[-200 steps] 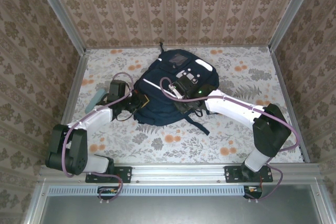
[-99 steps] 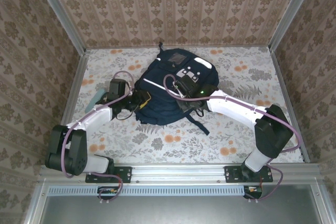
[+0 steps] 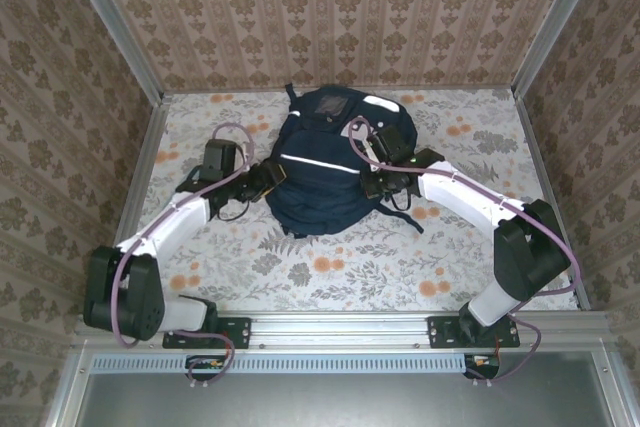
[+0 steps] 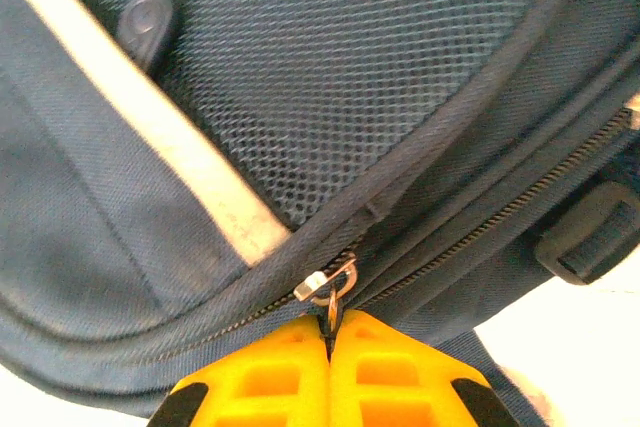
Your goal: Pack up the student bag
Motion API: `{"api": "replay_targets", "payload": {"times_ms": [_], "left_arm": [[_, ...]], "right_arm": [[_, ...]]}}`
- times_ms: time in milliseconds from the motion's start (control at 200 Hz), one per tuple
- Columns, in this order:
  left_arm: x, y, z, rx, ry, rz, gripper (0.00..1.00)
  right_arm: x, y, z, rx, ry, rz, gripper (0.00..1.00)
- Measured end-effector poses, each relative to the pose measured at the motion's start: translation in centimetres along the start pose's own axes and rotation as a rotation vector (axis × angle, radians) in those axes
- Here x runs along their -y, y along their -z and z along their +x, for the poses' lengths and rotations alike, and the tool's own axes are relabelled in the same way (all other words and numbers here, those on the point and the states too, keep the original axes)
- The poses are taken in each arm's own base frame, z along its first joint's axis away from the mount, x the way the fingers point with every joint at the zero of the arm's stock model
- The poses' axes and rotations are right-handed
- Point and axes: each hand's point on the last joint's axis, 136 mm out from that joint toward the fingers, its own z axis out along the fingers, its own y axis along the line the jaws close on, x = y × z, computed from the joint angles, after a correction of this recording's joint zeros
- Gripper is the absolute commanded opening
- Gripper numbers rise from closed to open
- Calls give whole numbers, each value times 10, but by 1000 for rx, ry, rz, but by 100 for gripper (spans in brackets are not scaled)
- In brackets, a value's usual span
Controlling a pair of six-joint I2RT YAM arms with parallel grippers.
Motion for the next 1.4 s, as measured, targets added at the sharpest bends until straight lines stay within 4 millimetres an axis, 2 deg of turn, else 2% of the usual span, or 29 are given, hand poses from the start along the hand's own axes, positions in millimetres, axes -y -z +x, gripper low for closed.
{"api": "replay_targets", "payload": {"times_ms": [55, 140, 255, 330, 420, 580, 740, 960, 995, 1040, 1085, 1160, 1235, 1295, 1400], "left_arm": [[8, -7, 1, -18, -32, 5, 40], [34, -17, 8, -48, -116, 36, 30], [75, -31, 23, -78, -217, 108, 21], [88, -46, 32, -105, -238, 135, 19], [87, -69, 43, -147, -235, 127, 14], [71, -104, 59, -220, -179, 66, 9], [74, -115, 62, -236, -146, 61, 7], [71, -120, 67, -257, -108, 54, 7], [72, -120, 66, -257, -106, 54, 8], [72, -120, 66, -257, -102, 54, 11], [73, -120, 66, -256, -100, 56, 17], [77, -118, 63, -249, -95, 66, 26], [82, -113, 61, -237, -103, 78, 32], [86, -105, 56, -214, -113, 76, 36], [94, -86, 47, -168, -134, 72, 40]], "right_arm": [[-7, 0, 2, -10, 5, -41, 0], [-16, 0, 5, -25, 8, -92, 0], [-22, -1, 12, -45, 7, -132, 0], [-25, -1, 13, -50, 6, -150, 0], [-27, -2, 14, -49, 6, -164, 0], [-30, -3, 26, -64, 3, -199, 0], [-37, -8, 44, -82, -21, -267, 0], [-61, -17, 51, -45, -27, -329, 0], [-63, -18, 50, -33, -34, -334, 6], [-63, -18, 49, -22, -57, -333, 22], [-63, -17, 49, -7, -71, -327, 34], [-59, -6, 46, 42, -94, -307, 49], [-52, 17, 36, 128, -138, -292, 57], [-36, 38, 22, 219, -199, -266, 67], [-7, 60, 4, 322, -326, -206, 71]]}}
